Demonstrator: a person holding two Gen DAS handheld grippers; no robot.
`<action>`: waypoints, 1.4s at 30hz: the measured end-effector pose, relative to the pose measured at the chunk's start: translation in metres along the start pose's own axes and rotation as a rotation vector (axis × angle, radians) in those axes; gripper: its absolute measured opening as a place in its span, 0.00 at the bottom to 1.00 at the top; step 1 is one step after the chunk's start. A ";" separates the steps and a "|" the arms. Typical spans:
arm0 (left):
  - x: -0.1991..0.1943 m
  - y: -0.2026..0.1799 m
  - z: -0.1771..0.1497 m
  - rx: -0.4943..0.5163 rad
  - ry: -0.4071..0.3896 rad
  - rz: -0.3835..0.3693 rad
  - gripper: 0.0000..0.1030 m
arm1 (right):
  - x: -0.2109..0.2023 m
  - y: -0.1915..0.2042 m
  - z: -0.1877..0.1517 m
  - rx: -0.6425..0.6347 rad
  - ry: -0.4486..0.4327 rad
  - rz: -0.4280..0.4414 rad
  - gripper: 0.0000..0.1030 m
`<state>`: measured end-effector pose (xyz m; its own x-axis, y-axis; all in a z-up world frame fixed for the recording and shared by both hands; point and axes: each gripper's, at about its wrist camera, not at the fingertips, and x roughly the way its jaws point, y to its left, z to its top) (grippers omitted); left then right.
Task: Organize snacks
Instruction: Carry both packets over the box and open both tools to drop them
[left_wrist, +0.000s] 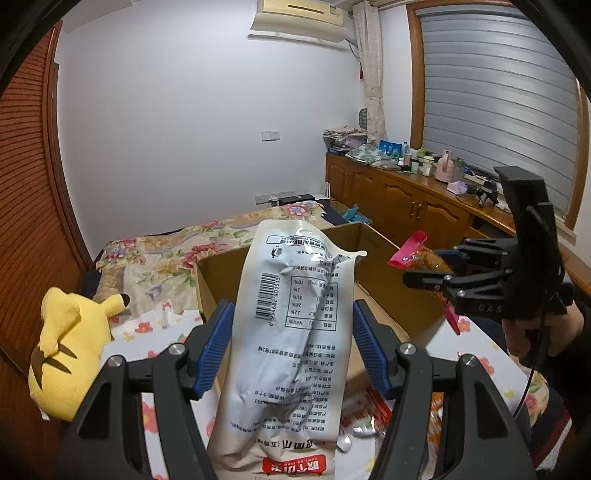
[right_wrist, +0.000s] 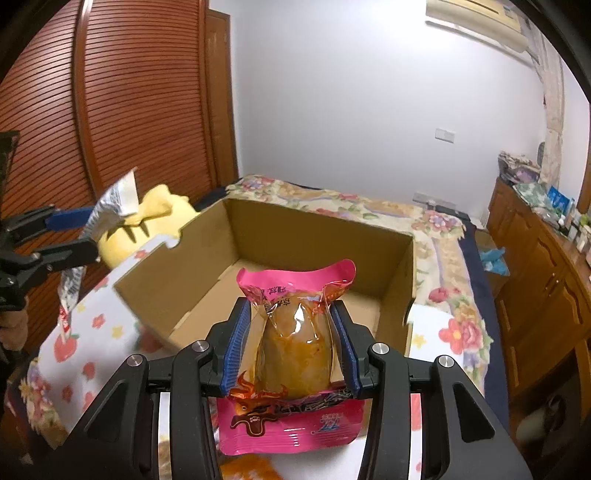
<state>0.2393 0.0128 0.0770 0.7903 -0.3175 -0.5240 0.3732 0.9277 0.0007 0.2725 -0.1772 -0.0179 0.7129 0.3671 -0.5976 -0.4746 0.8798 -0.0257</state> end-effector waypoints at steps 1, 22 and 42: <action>0.005 0.000 0.003 0.006 0.002 0.004 0.62 | 0.003 -0.002 0.002 0.003 0.002 -0.005 0.43; 0.081 0.004 0.015 0.006 0.075 0.004 0.63 | 0.051 -0.030 -0.017 0.038 0.076 -0.057 0.45; 0.103 -0.004 0.018 0.014 0.115 0.037 0.70 | 0.029 -0.025 -0.023 0.058 0.069 -0.015 0.58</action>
<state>0.3279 -0.0273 0.0387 0.7429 -0.2581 -0.6177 0.3523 0.9353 0.0328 0.2934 -0.1957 -0.0529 0.6811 0.3340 -0.6515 -0.4321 0.9018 0.0106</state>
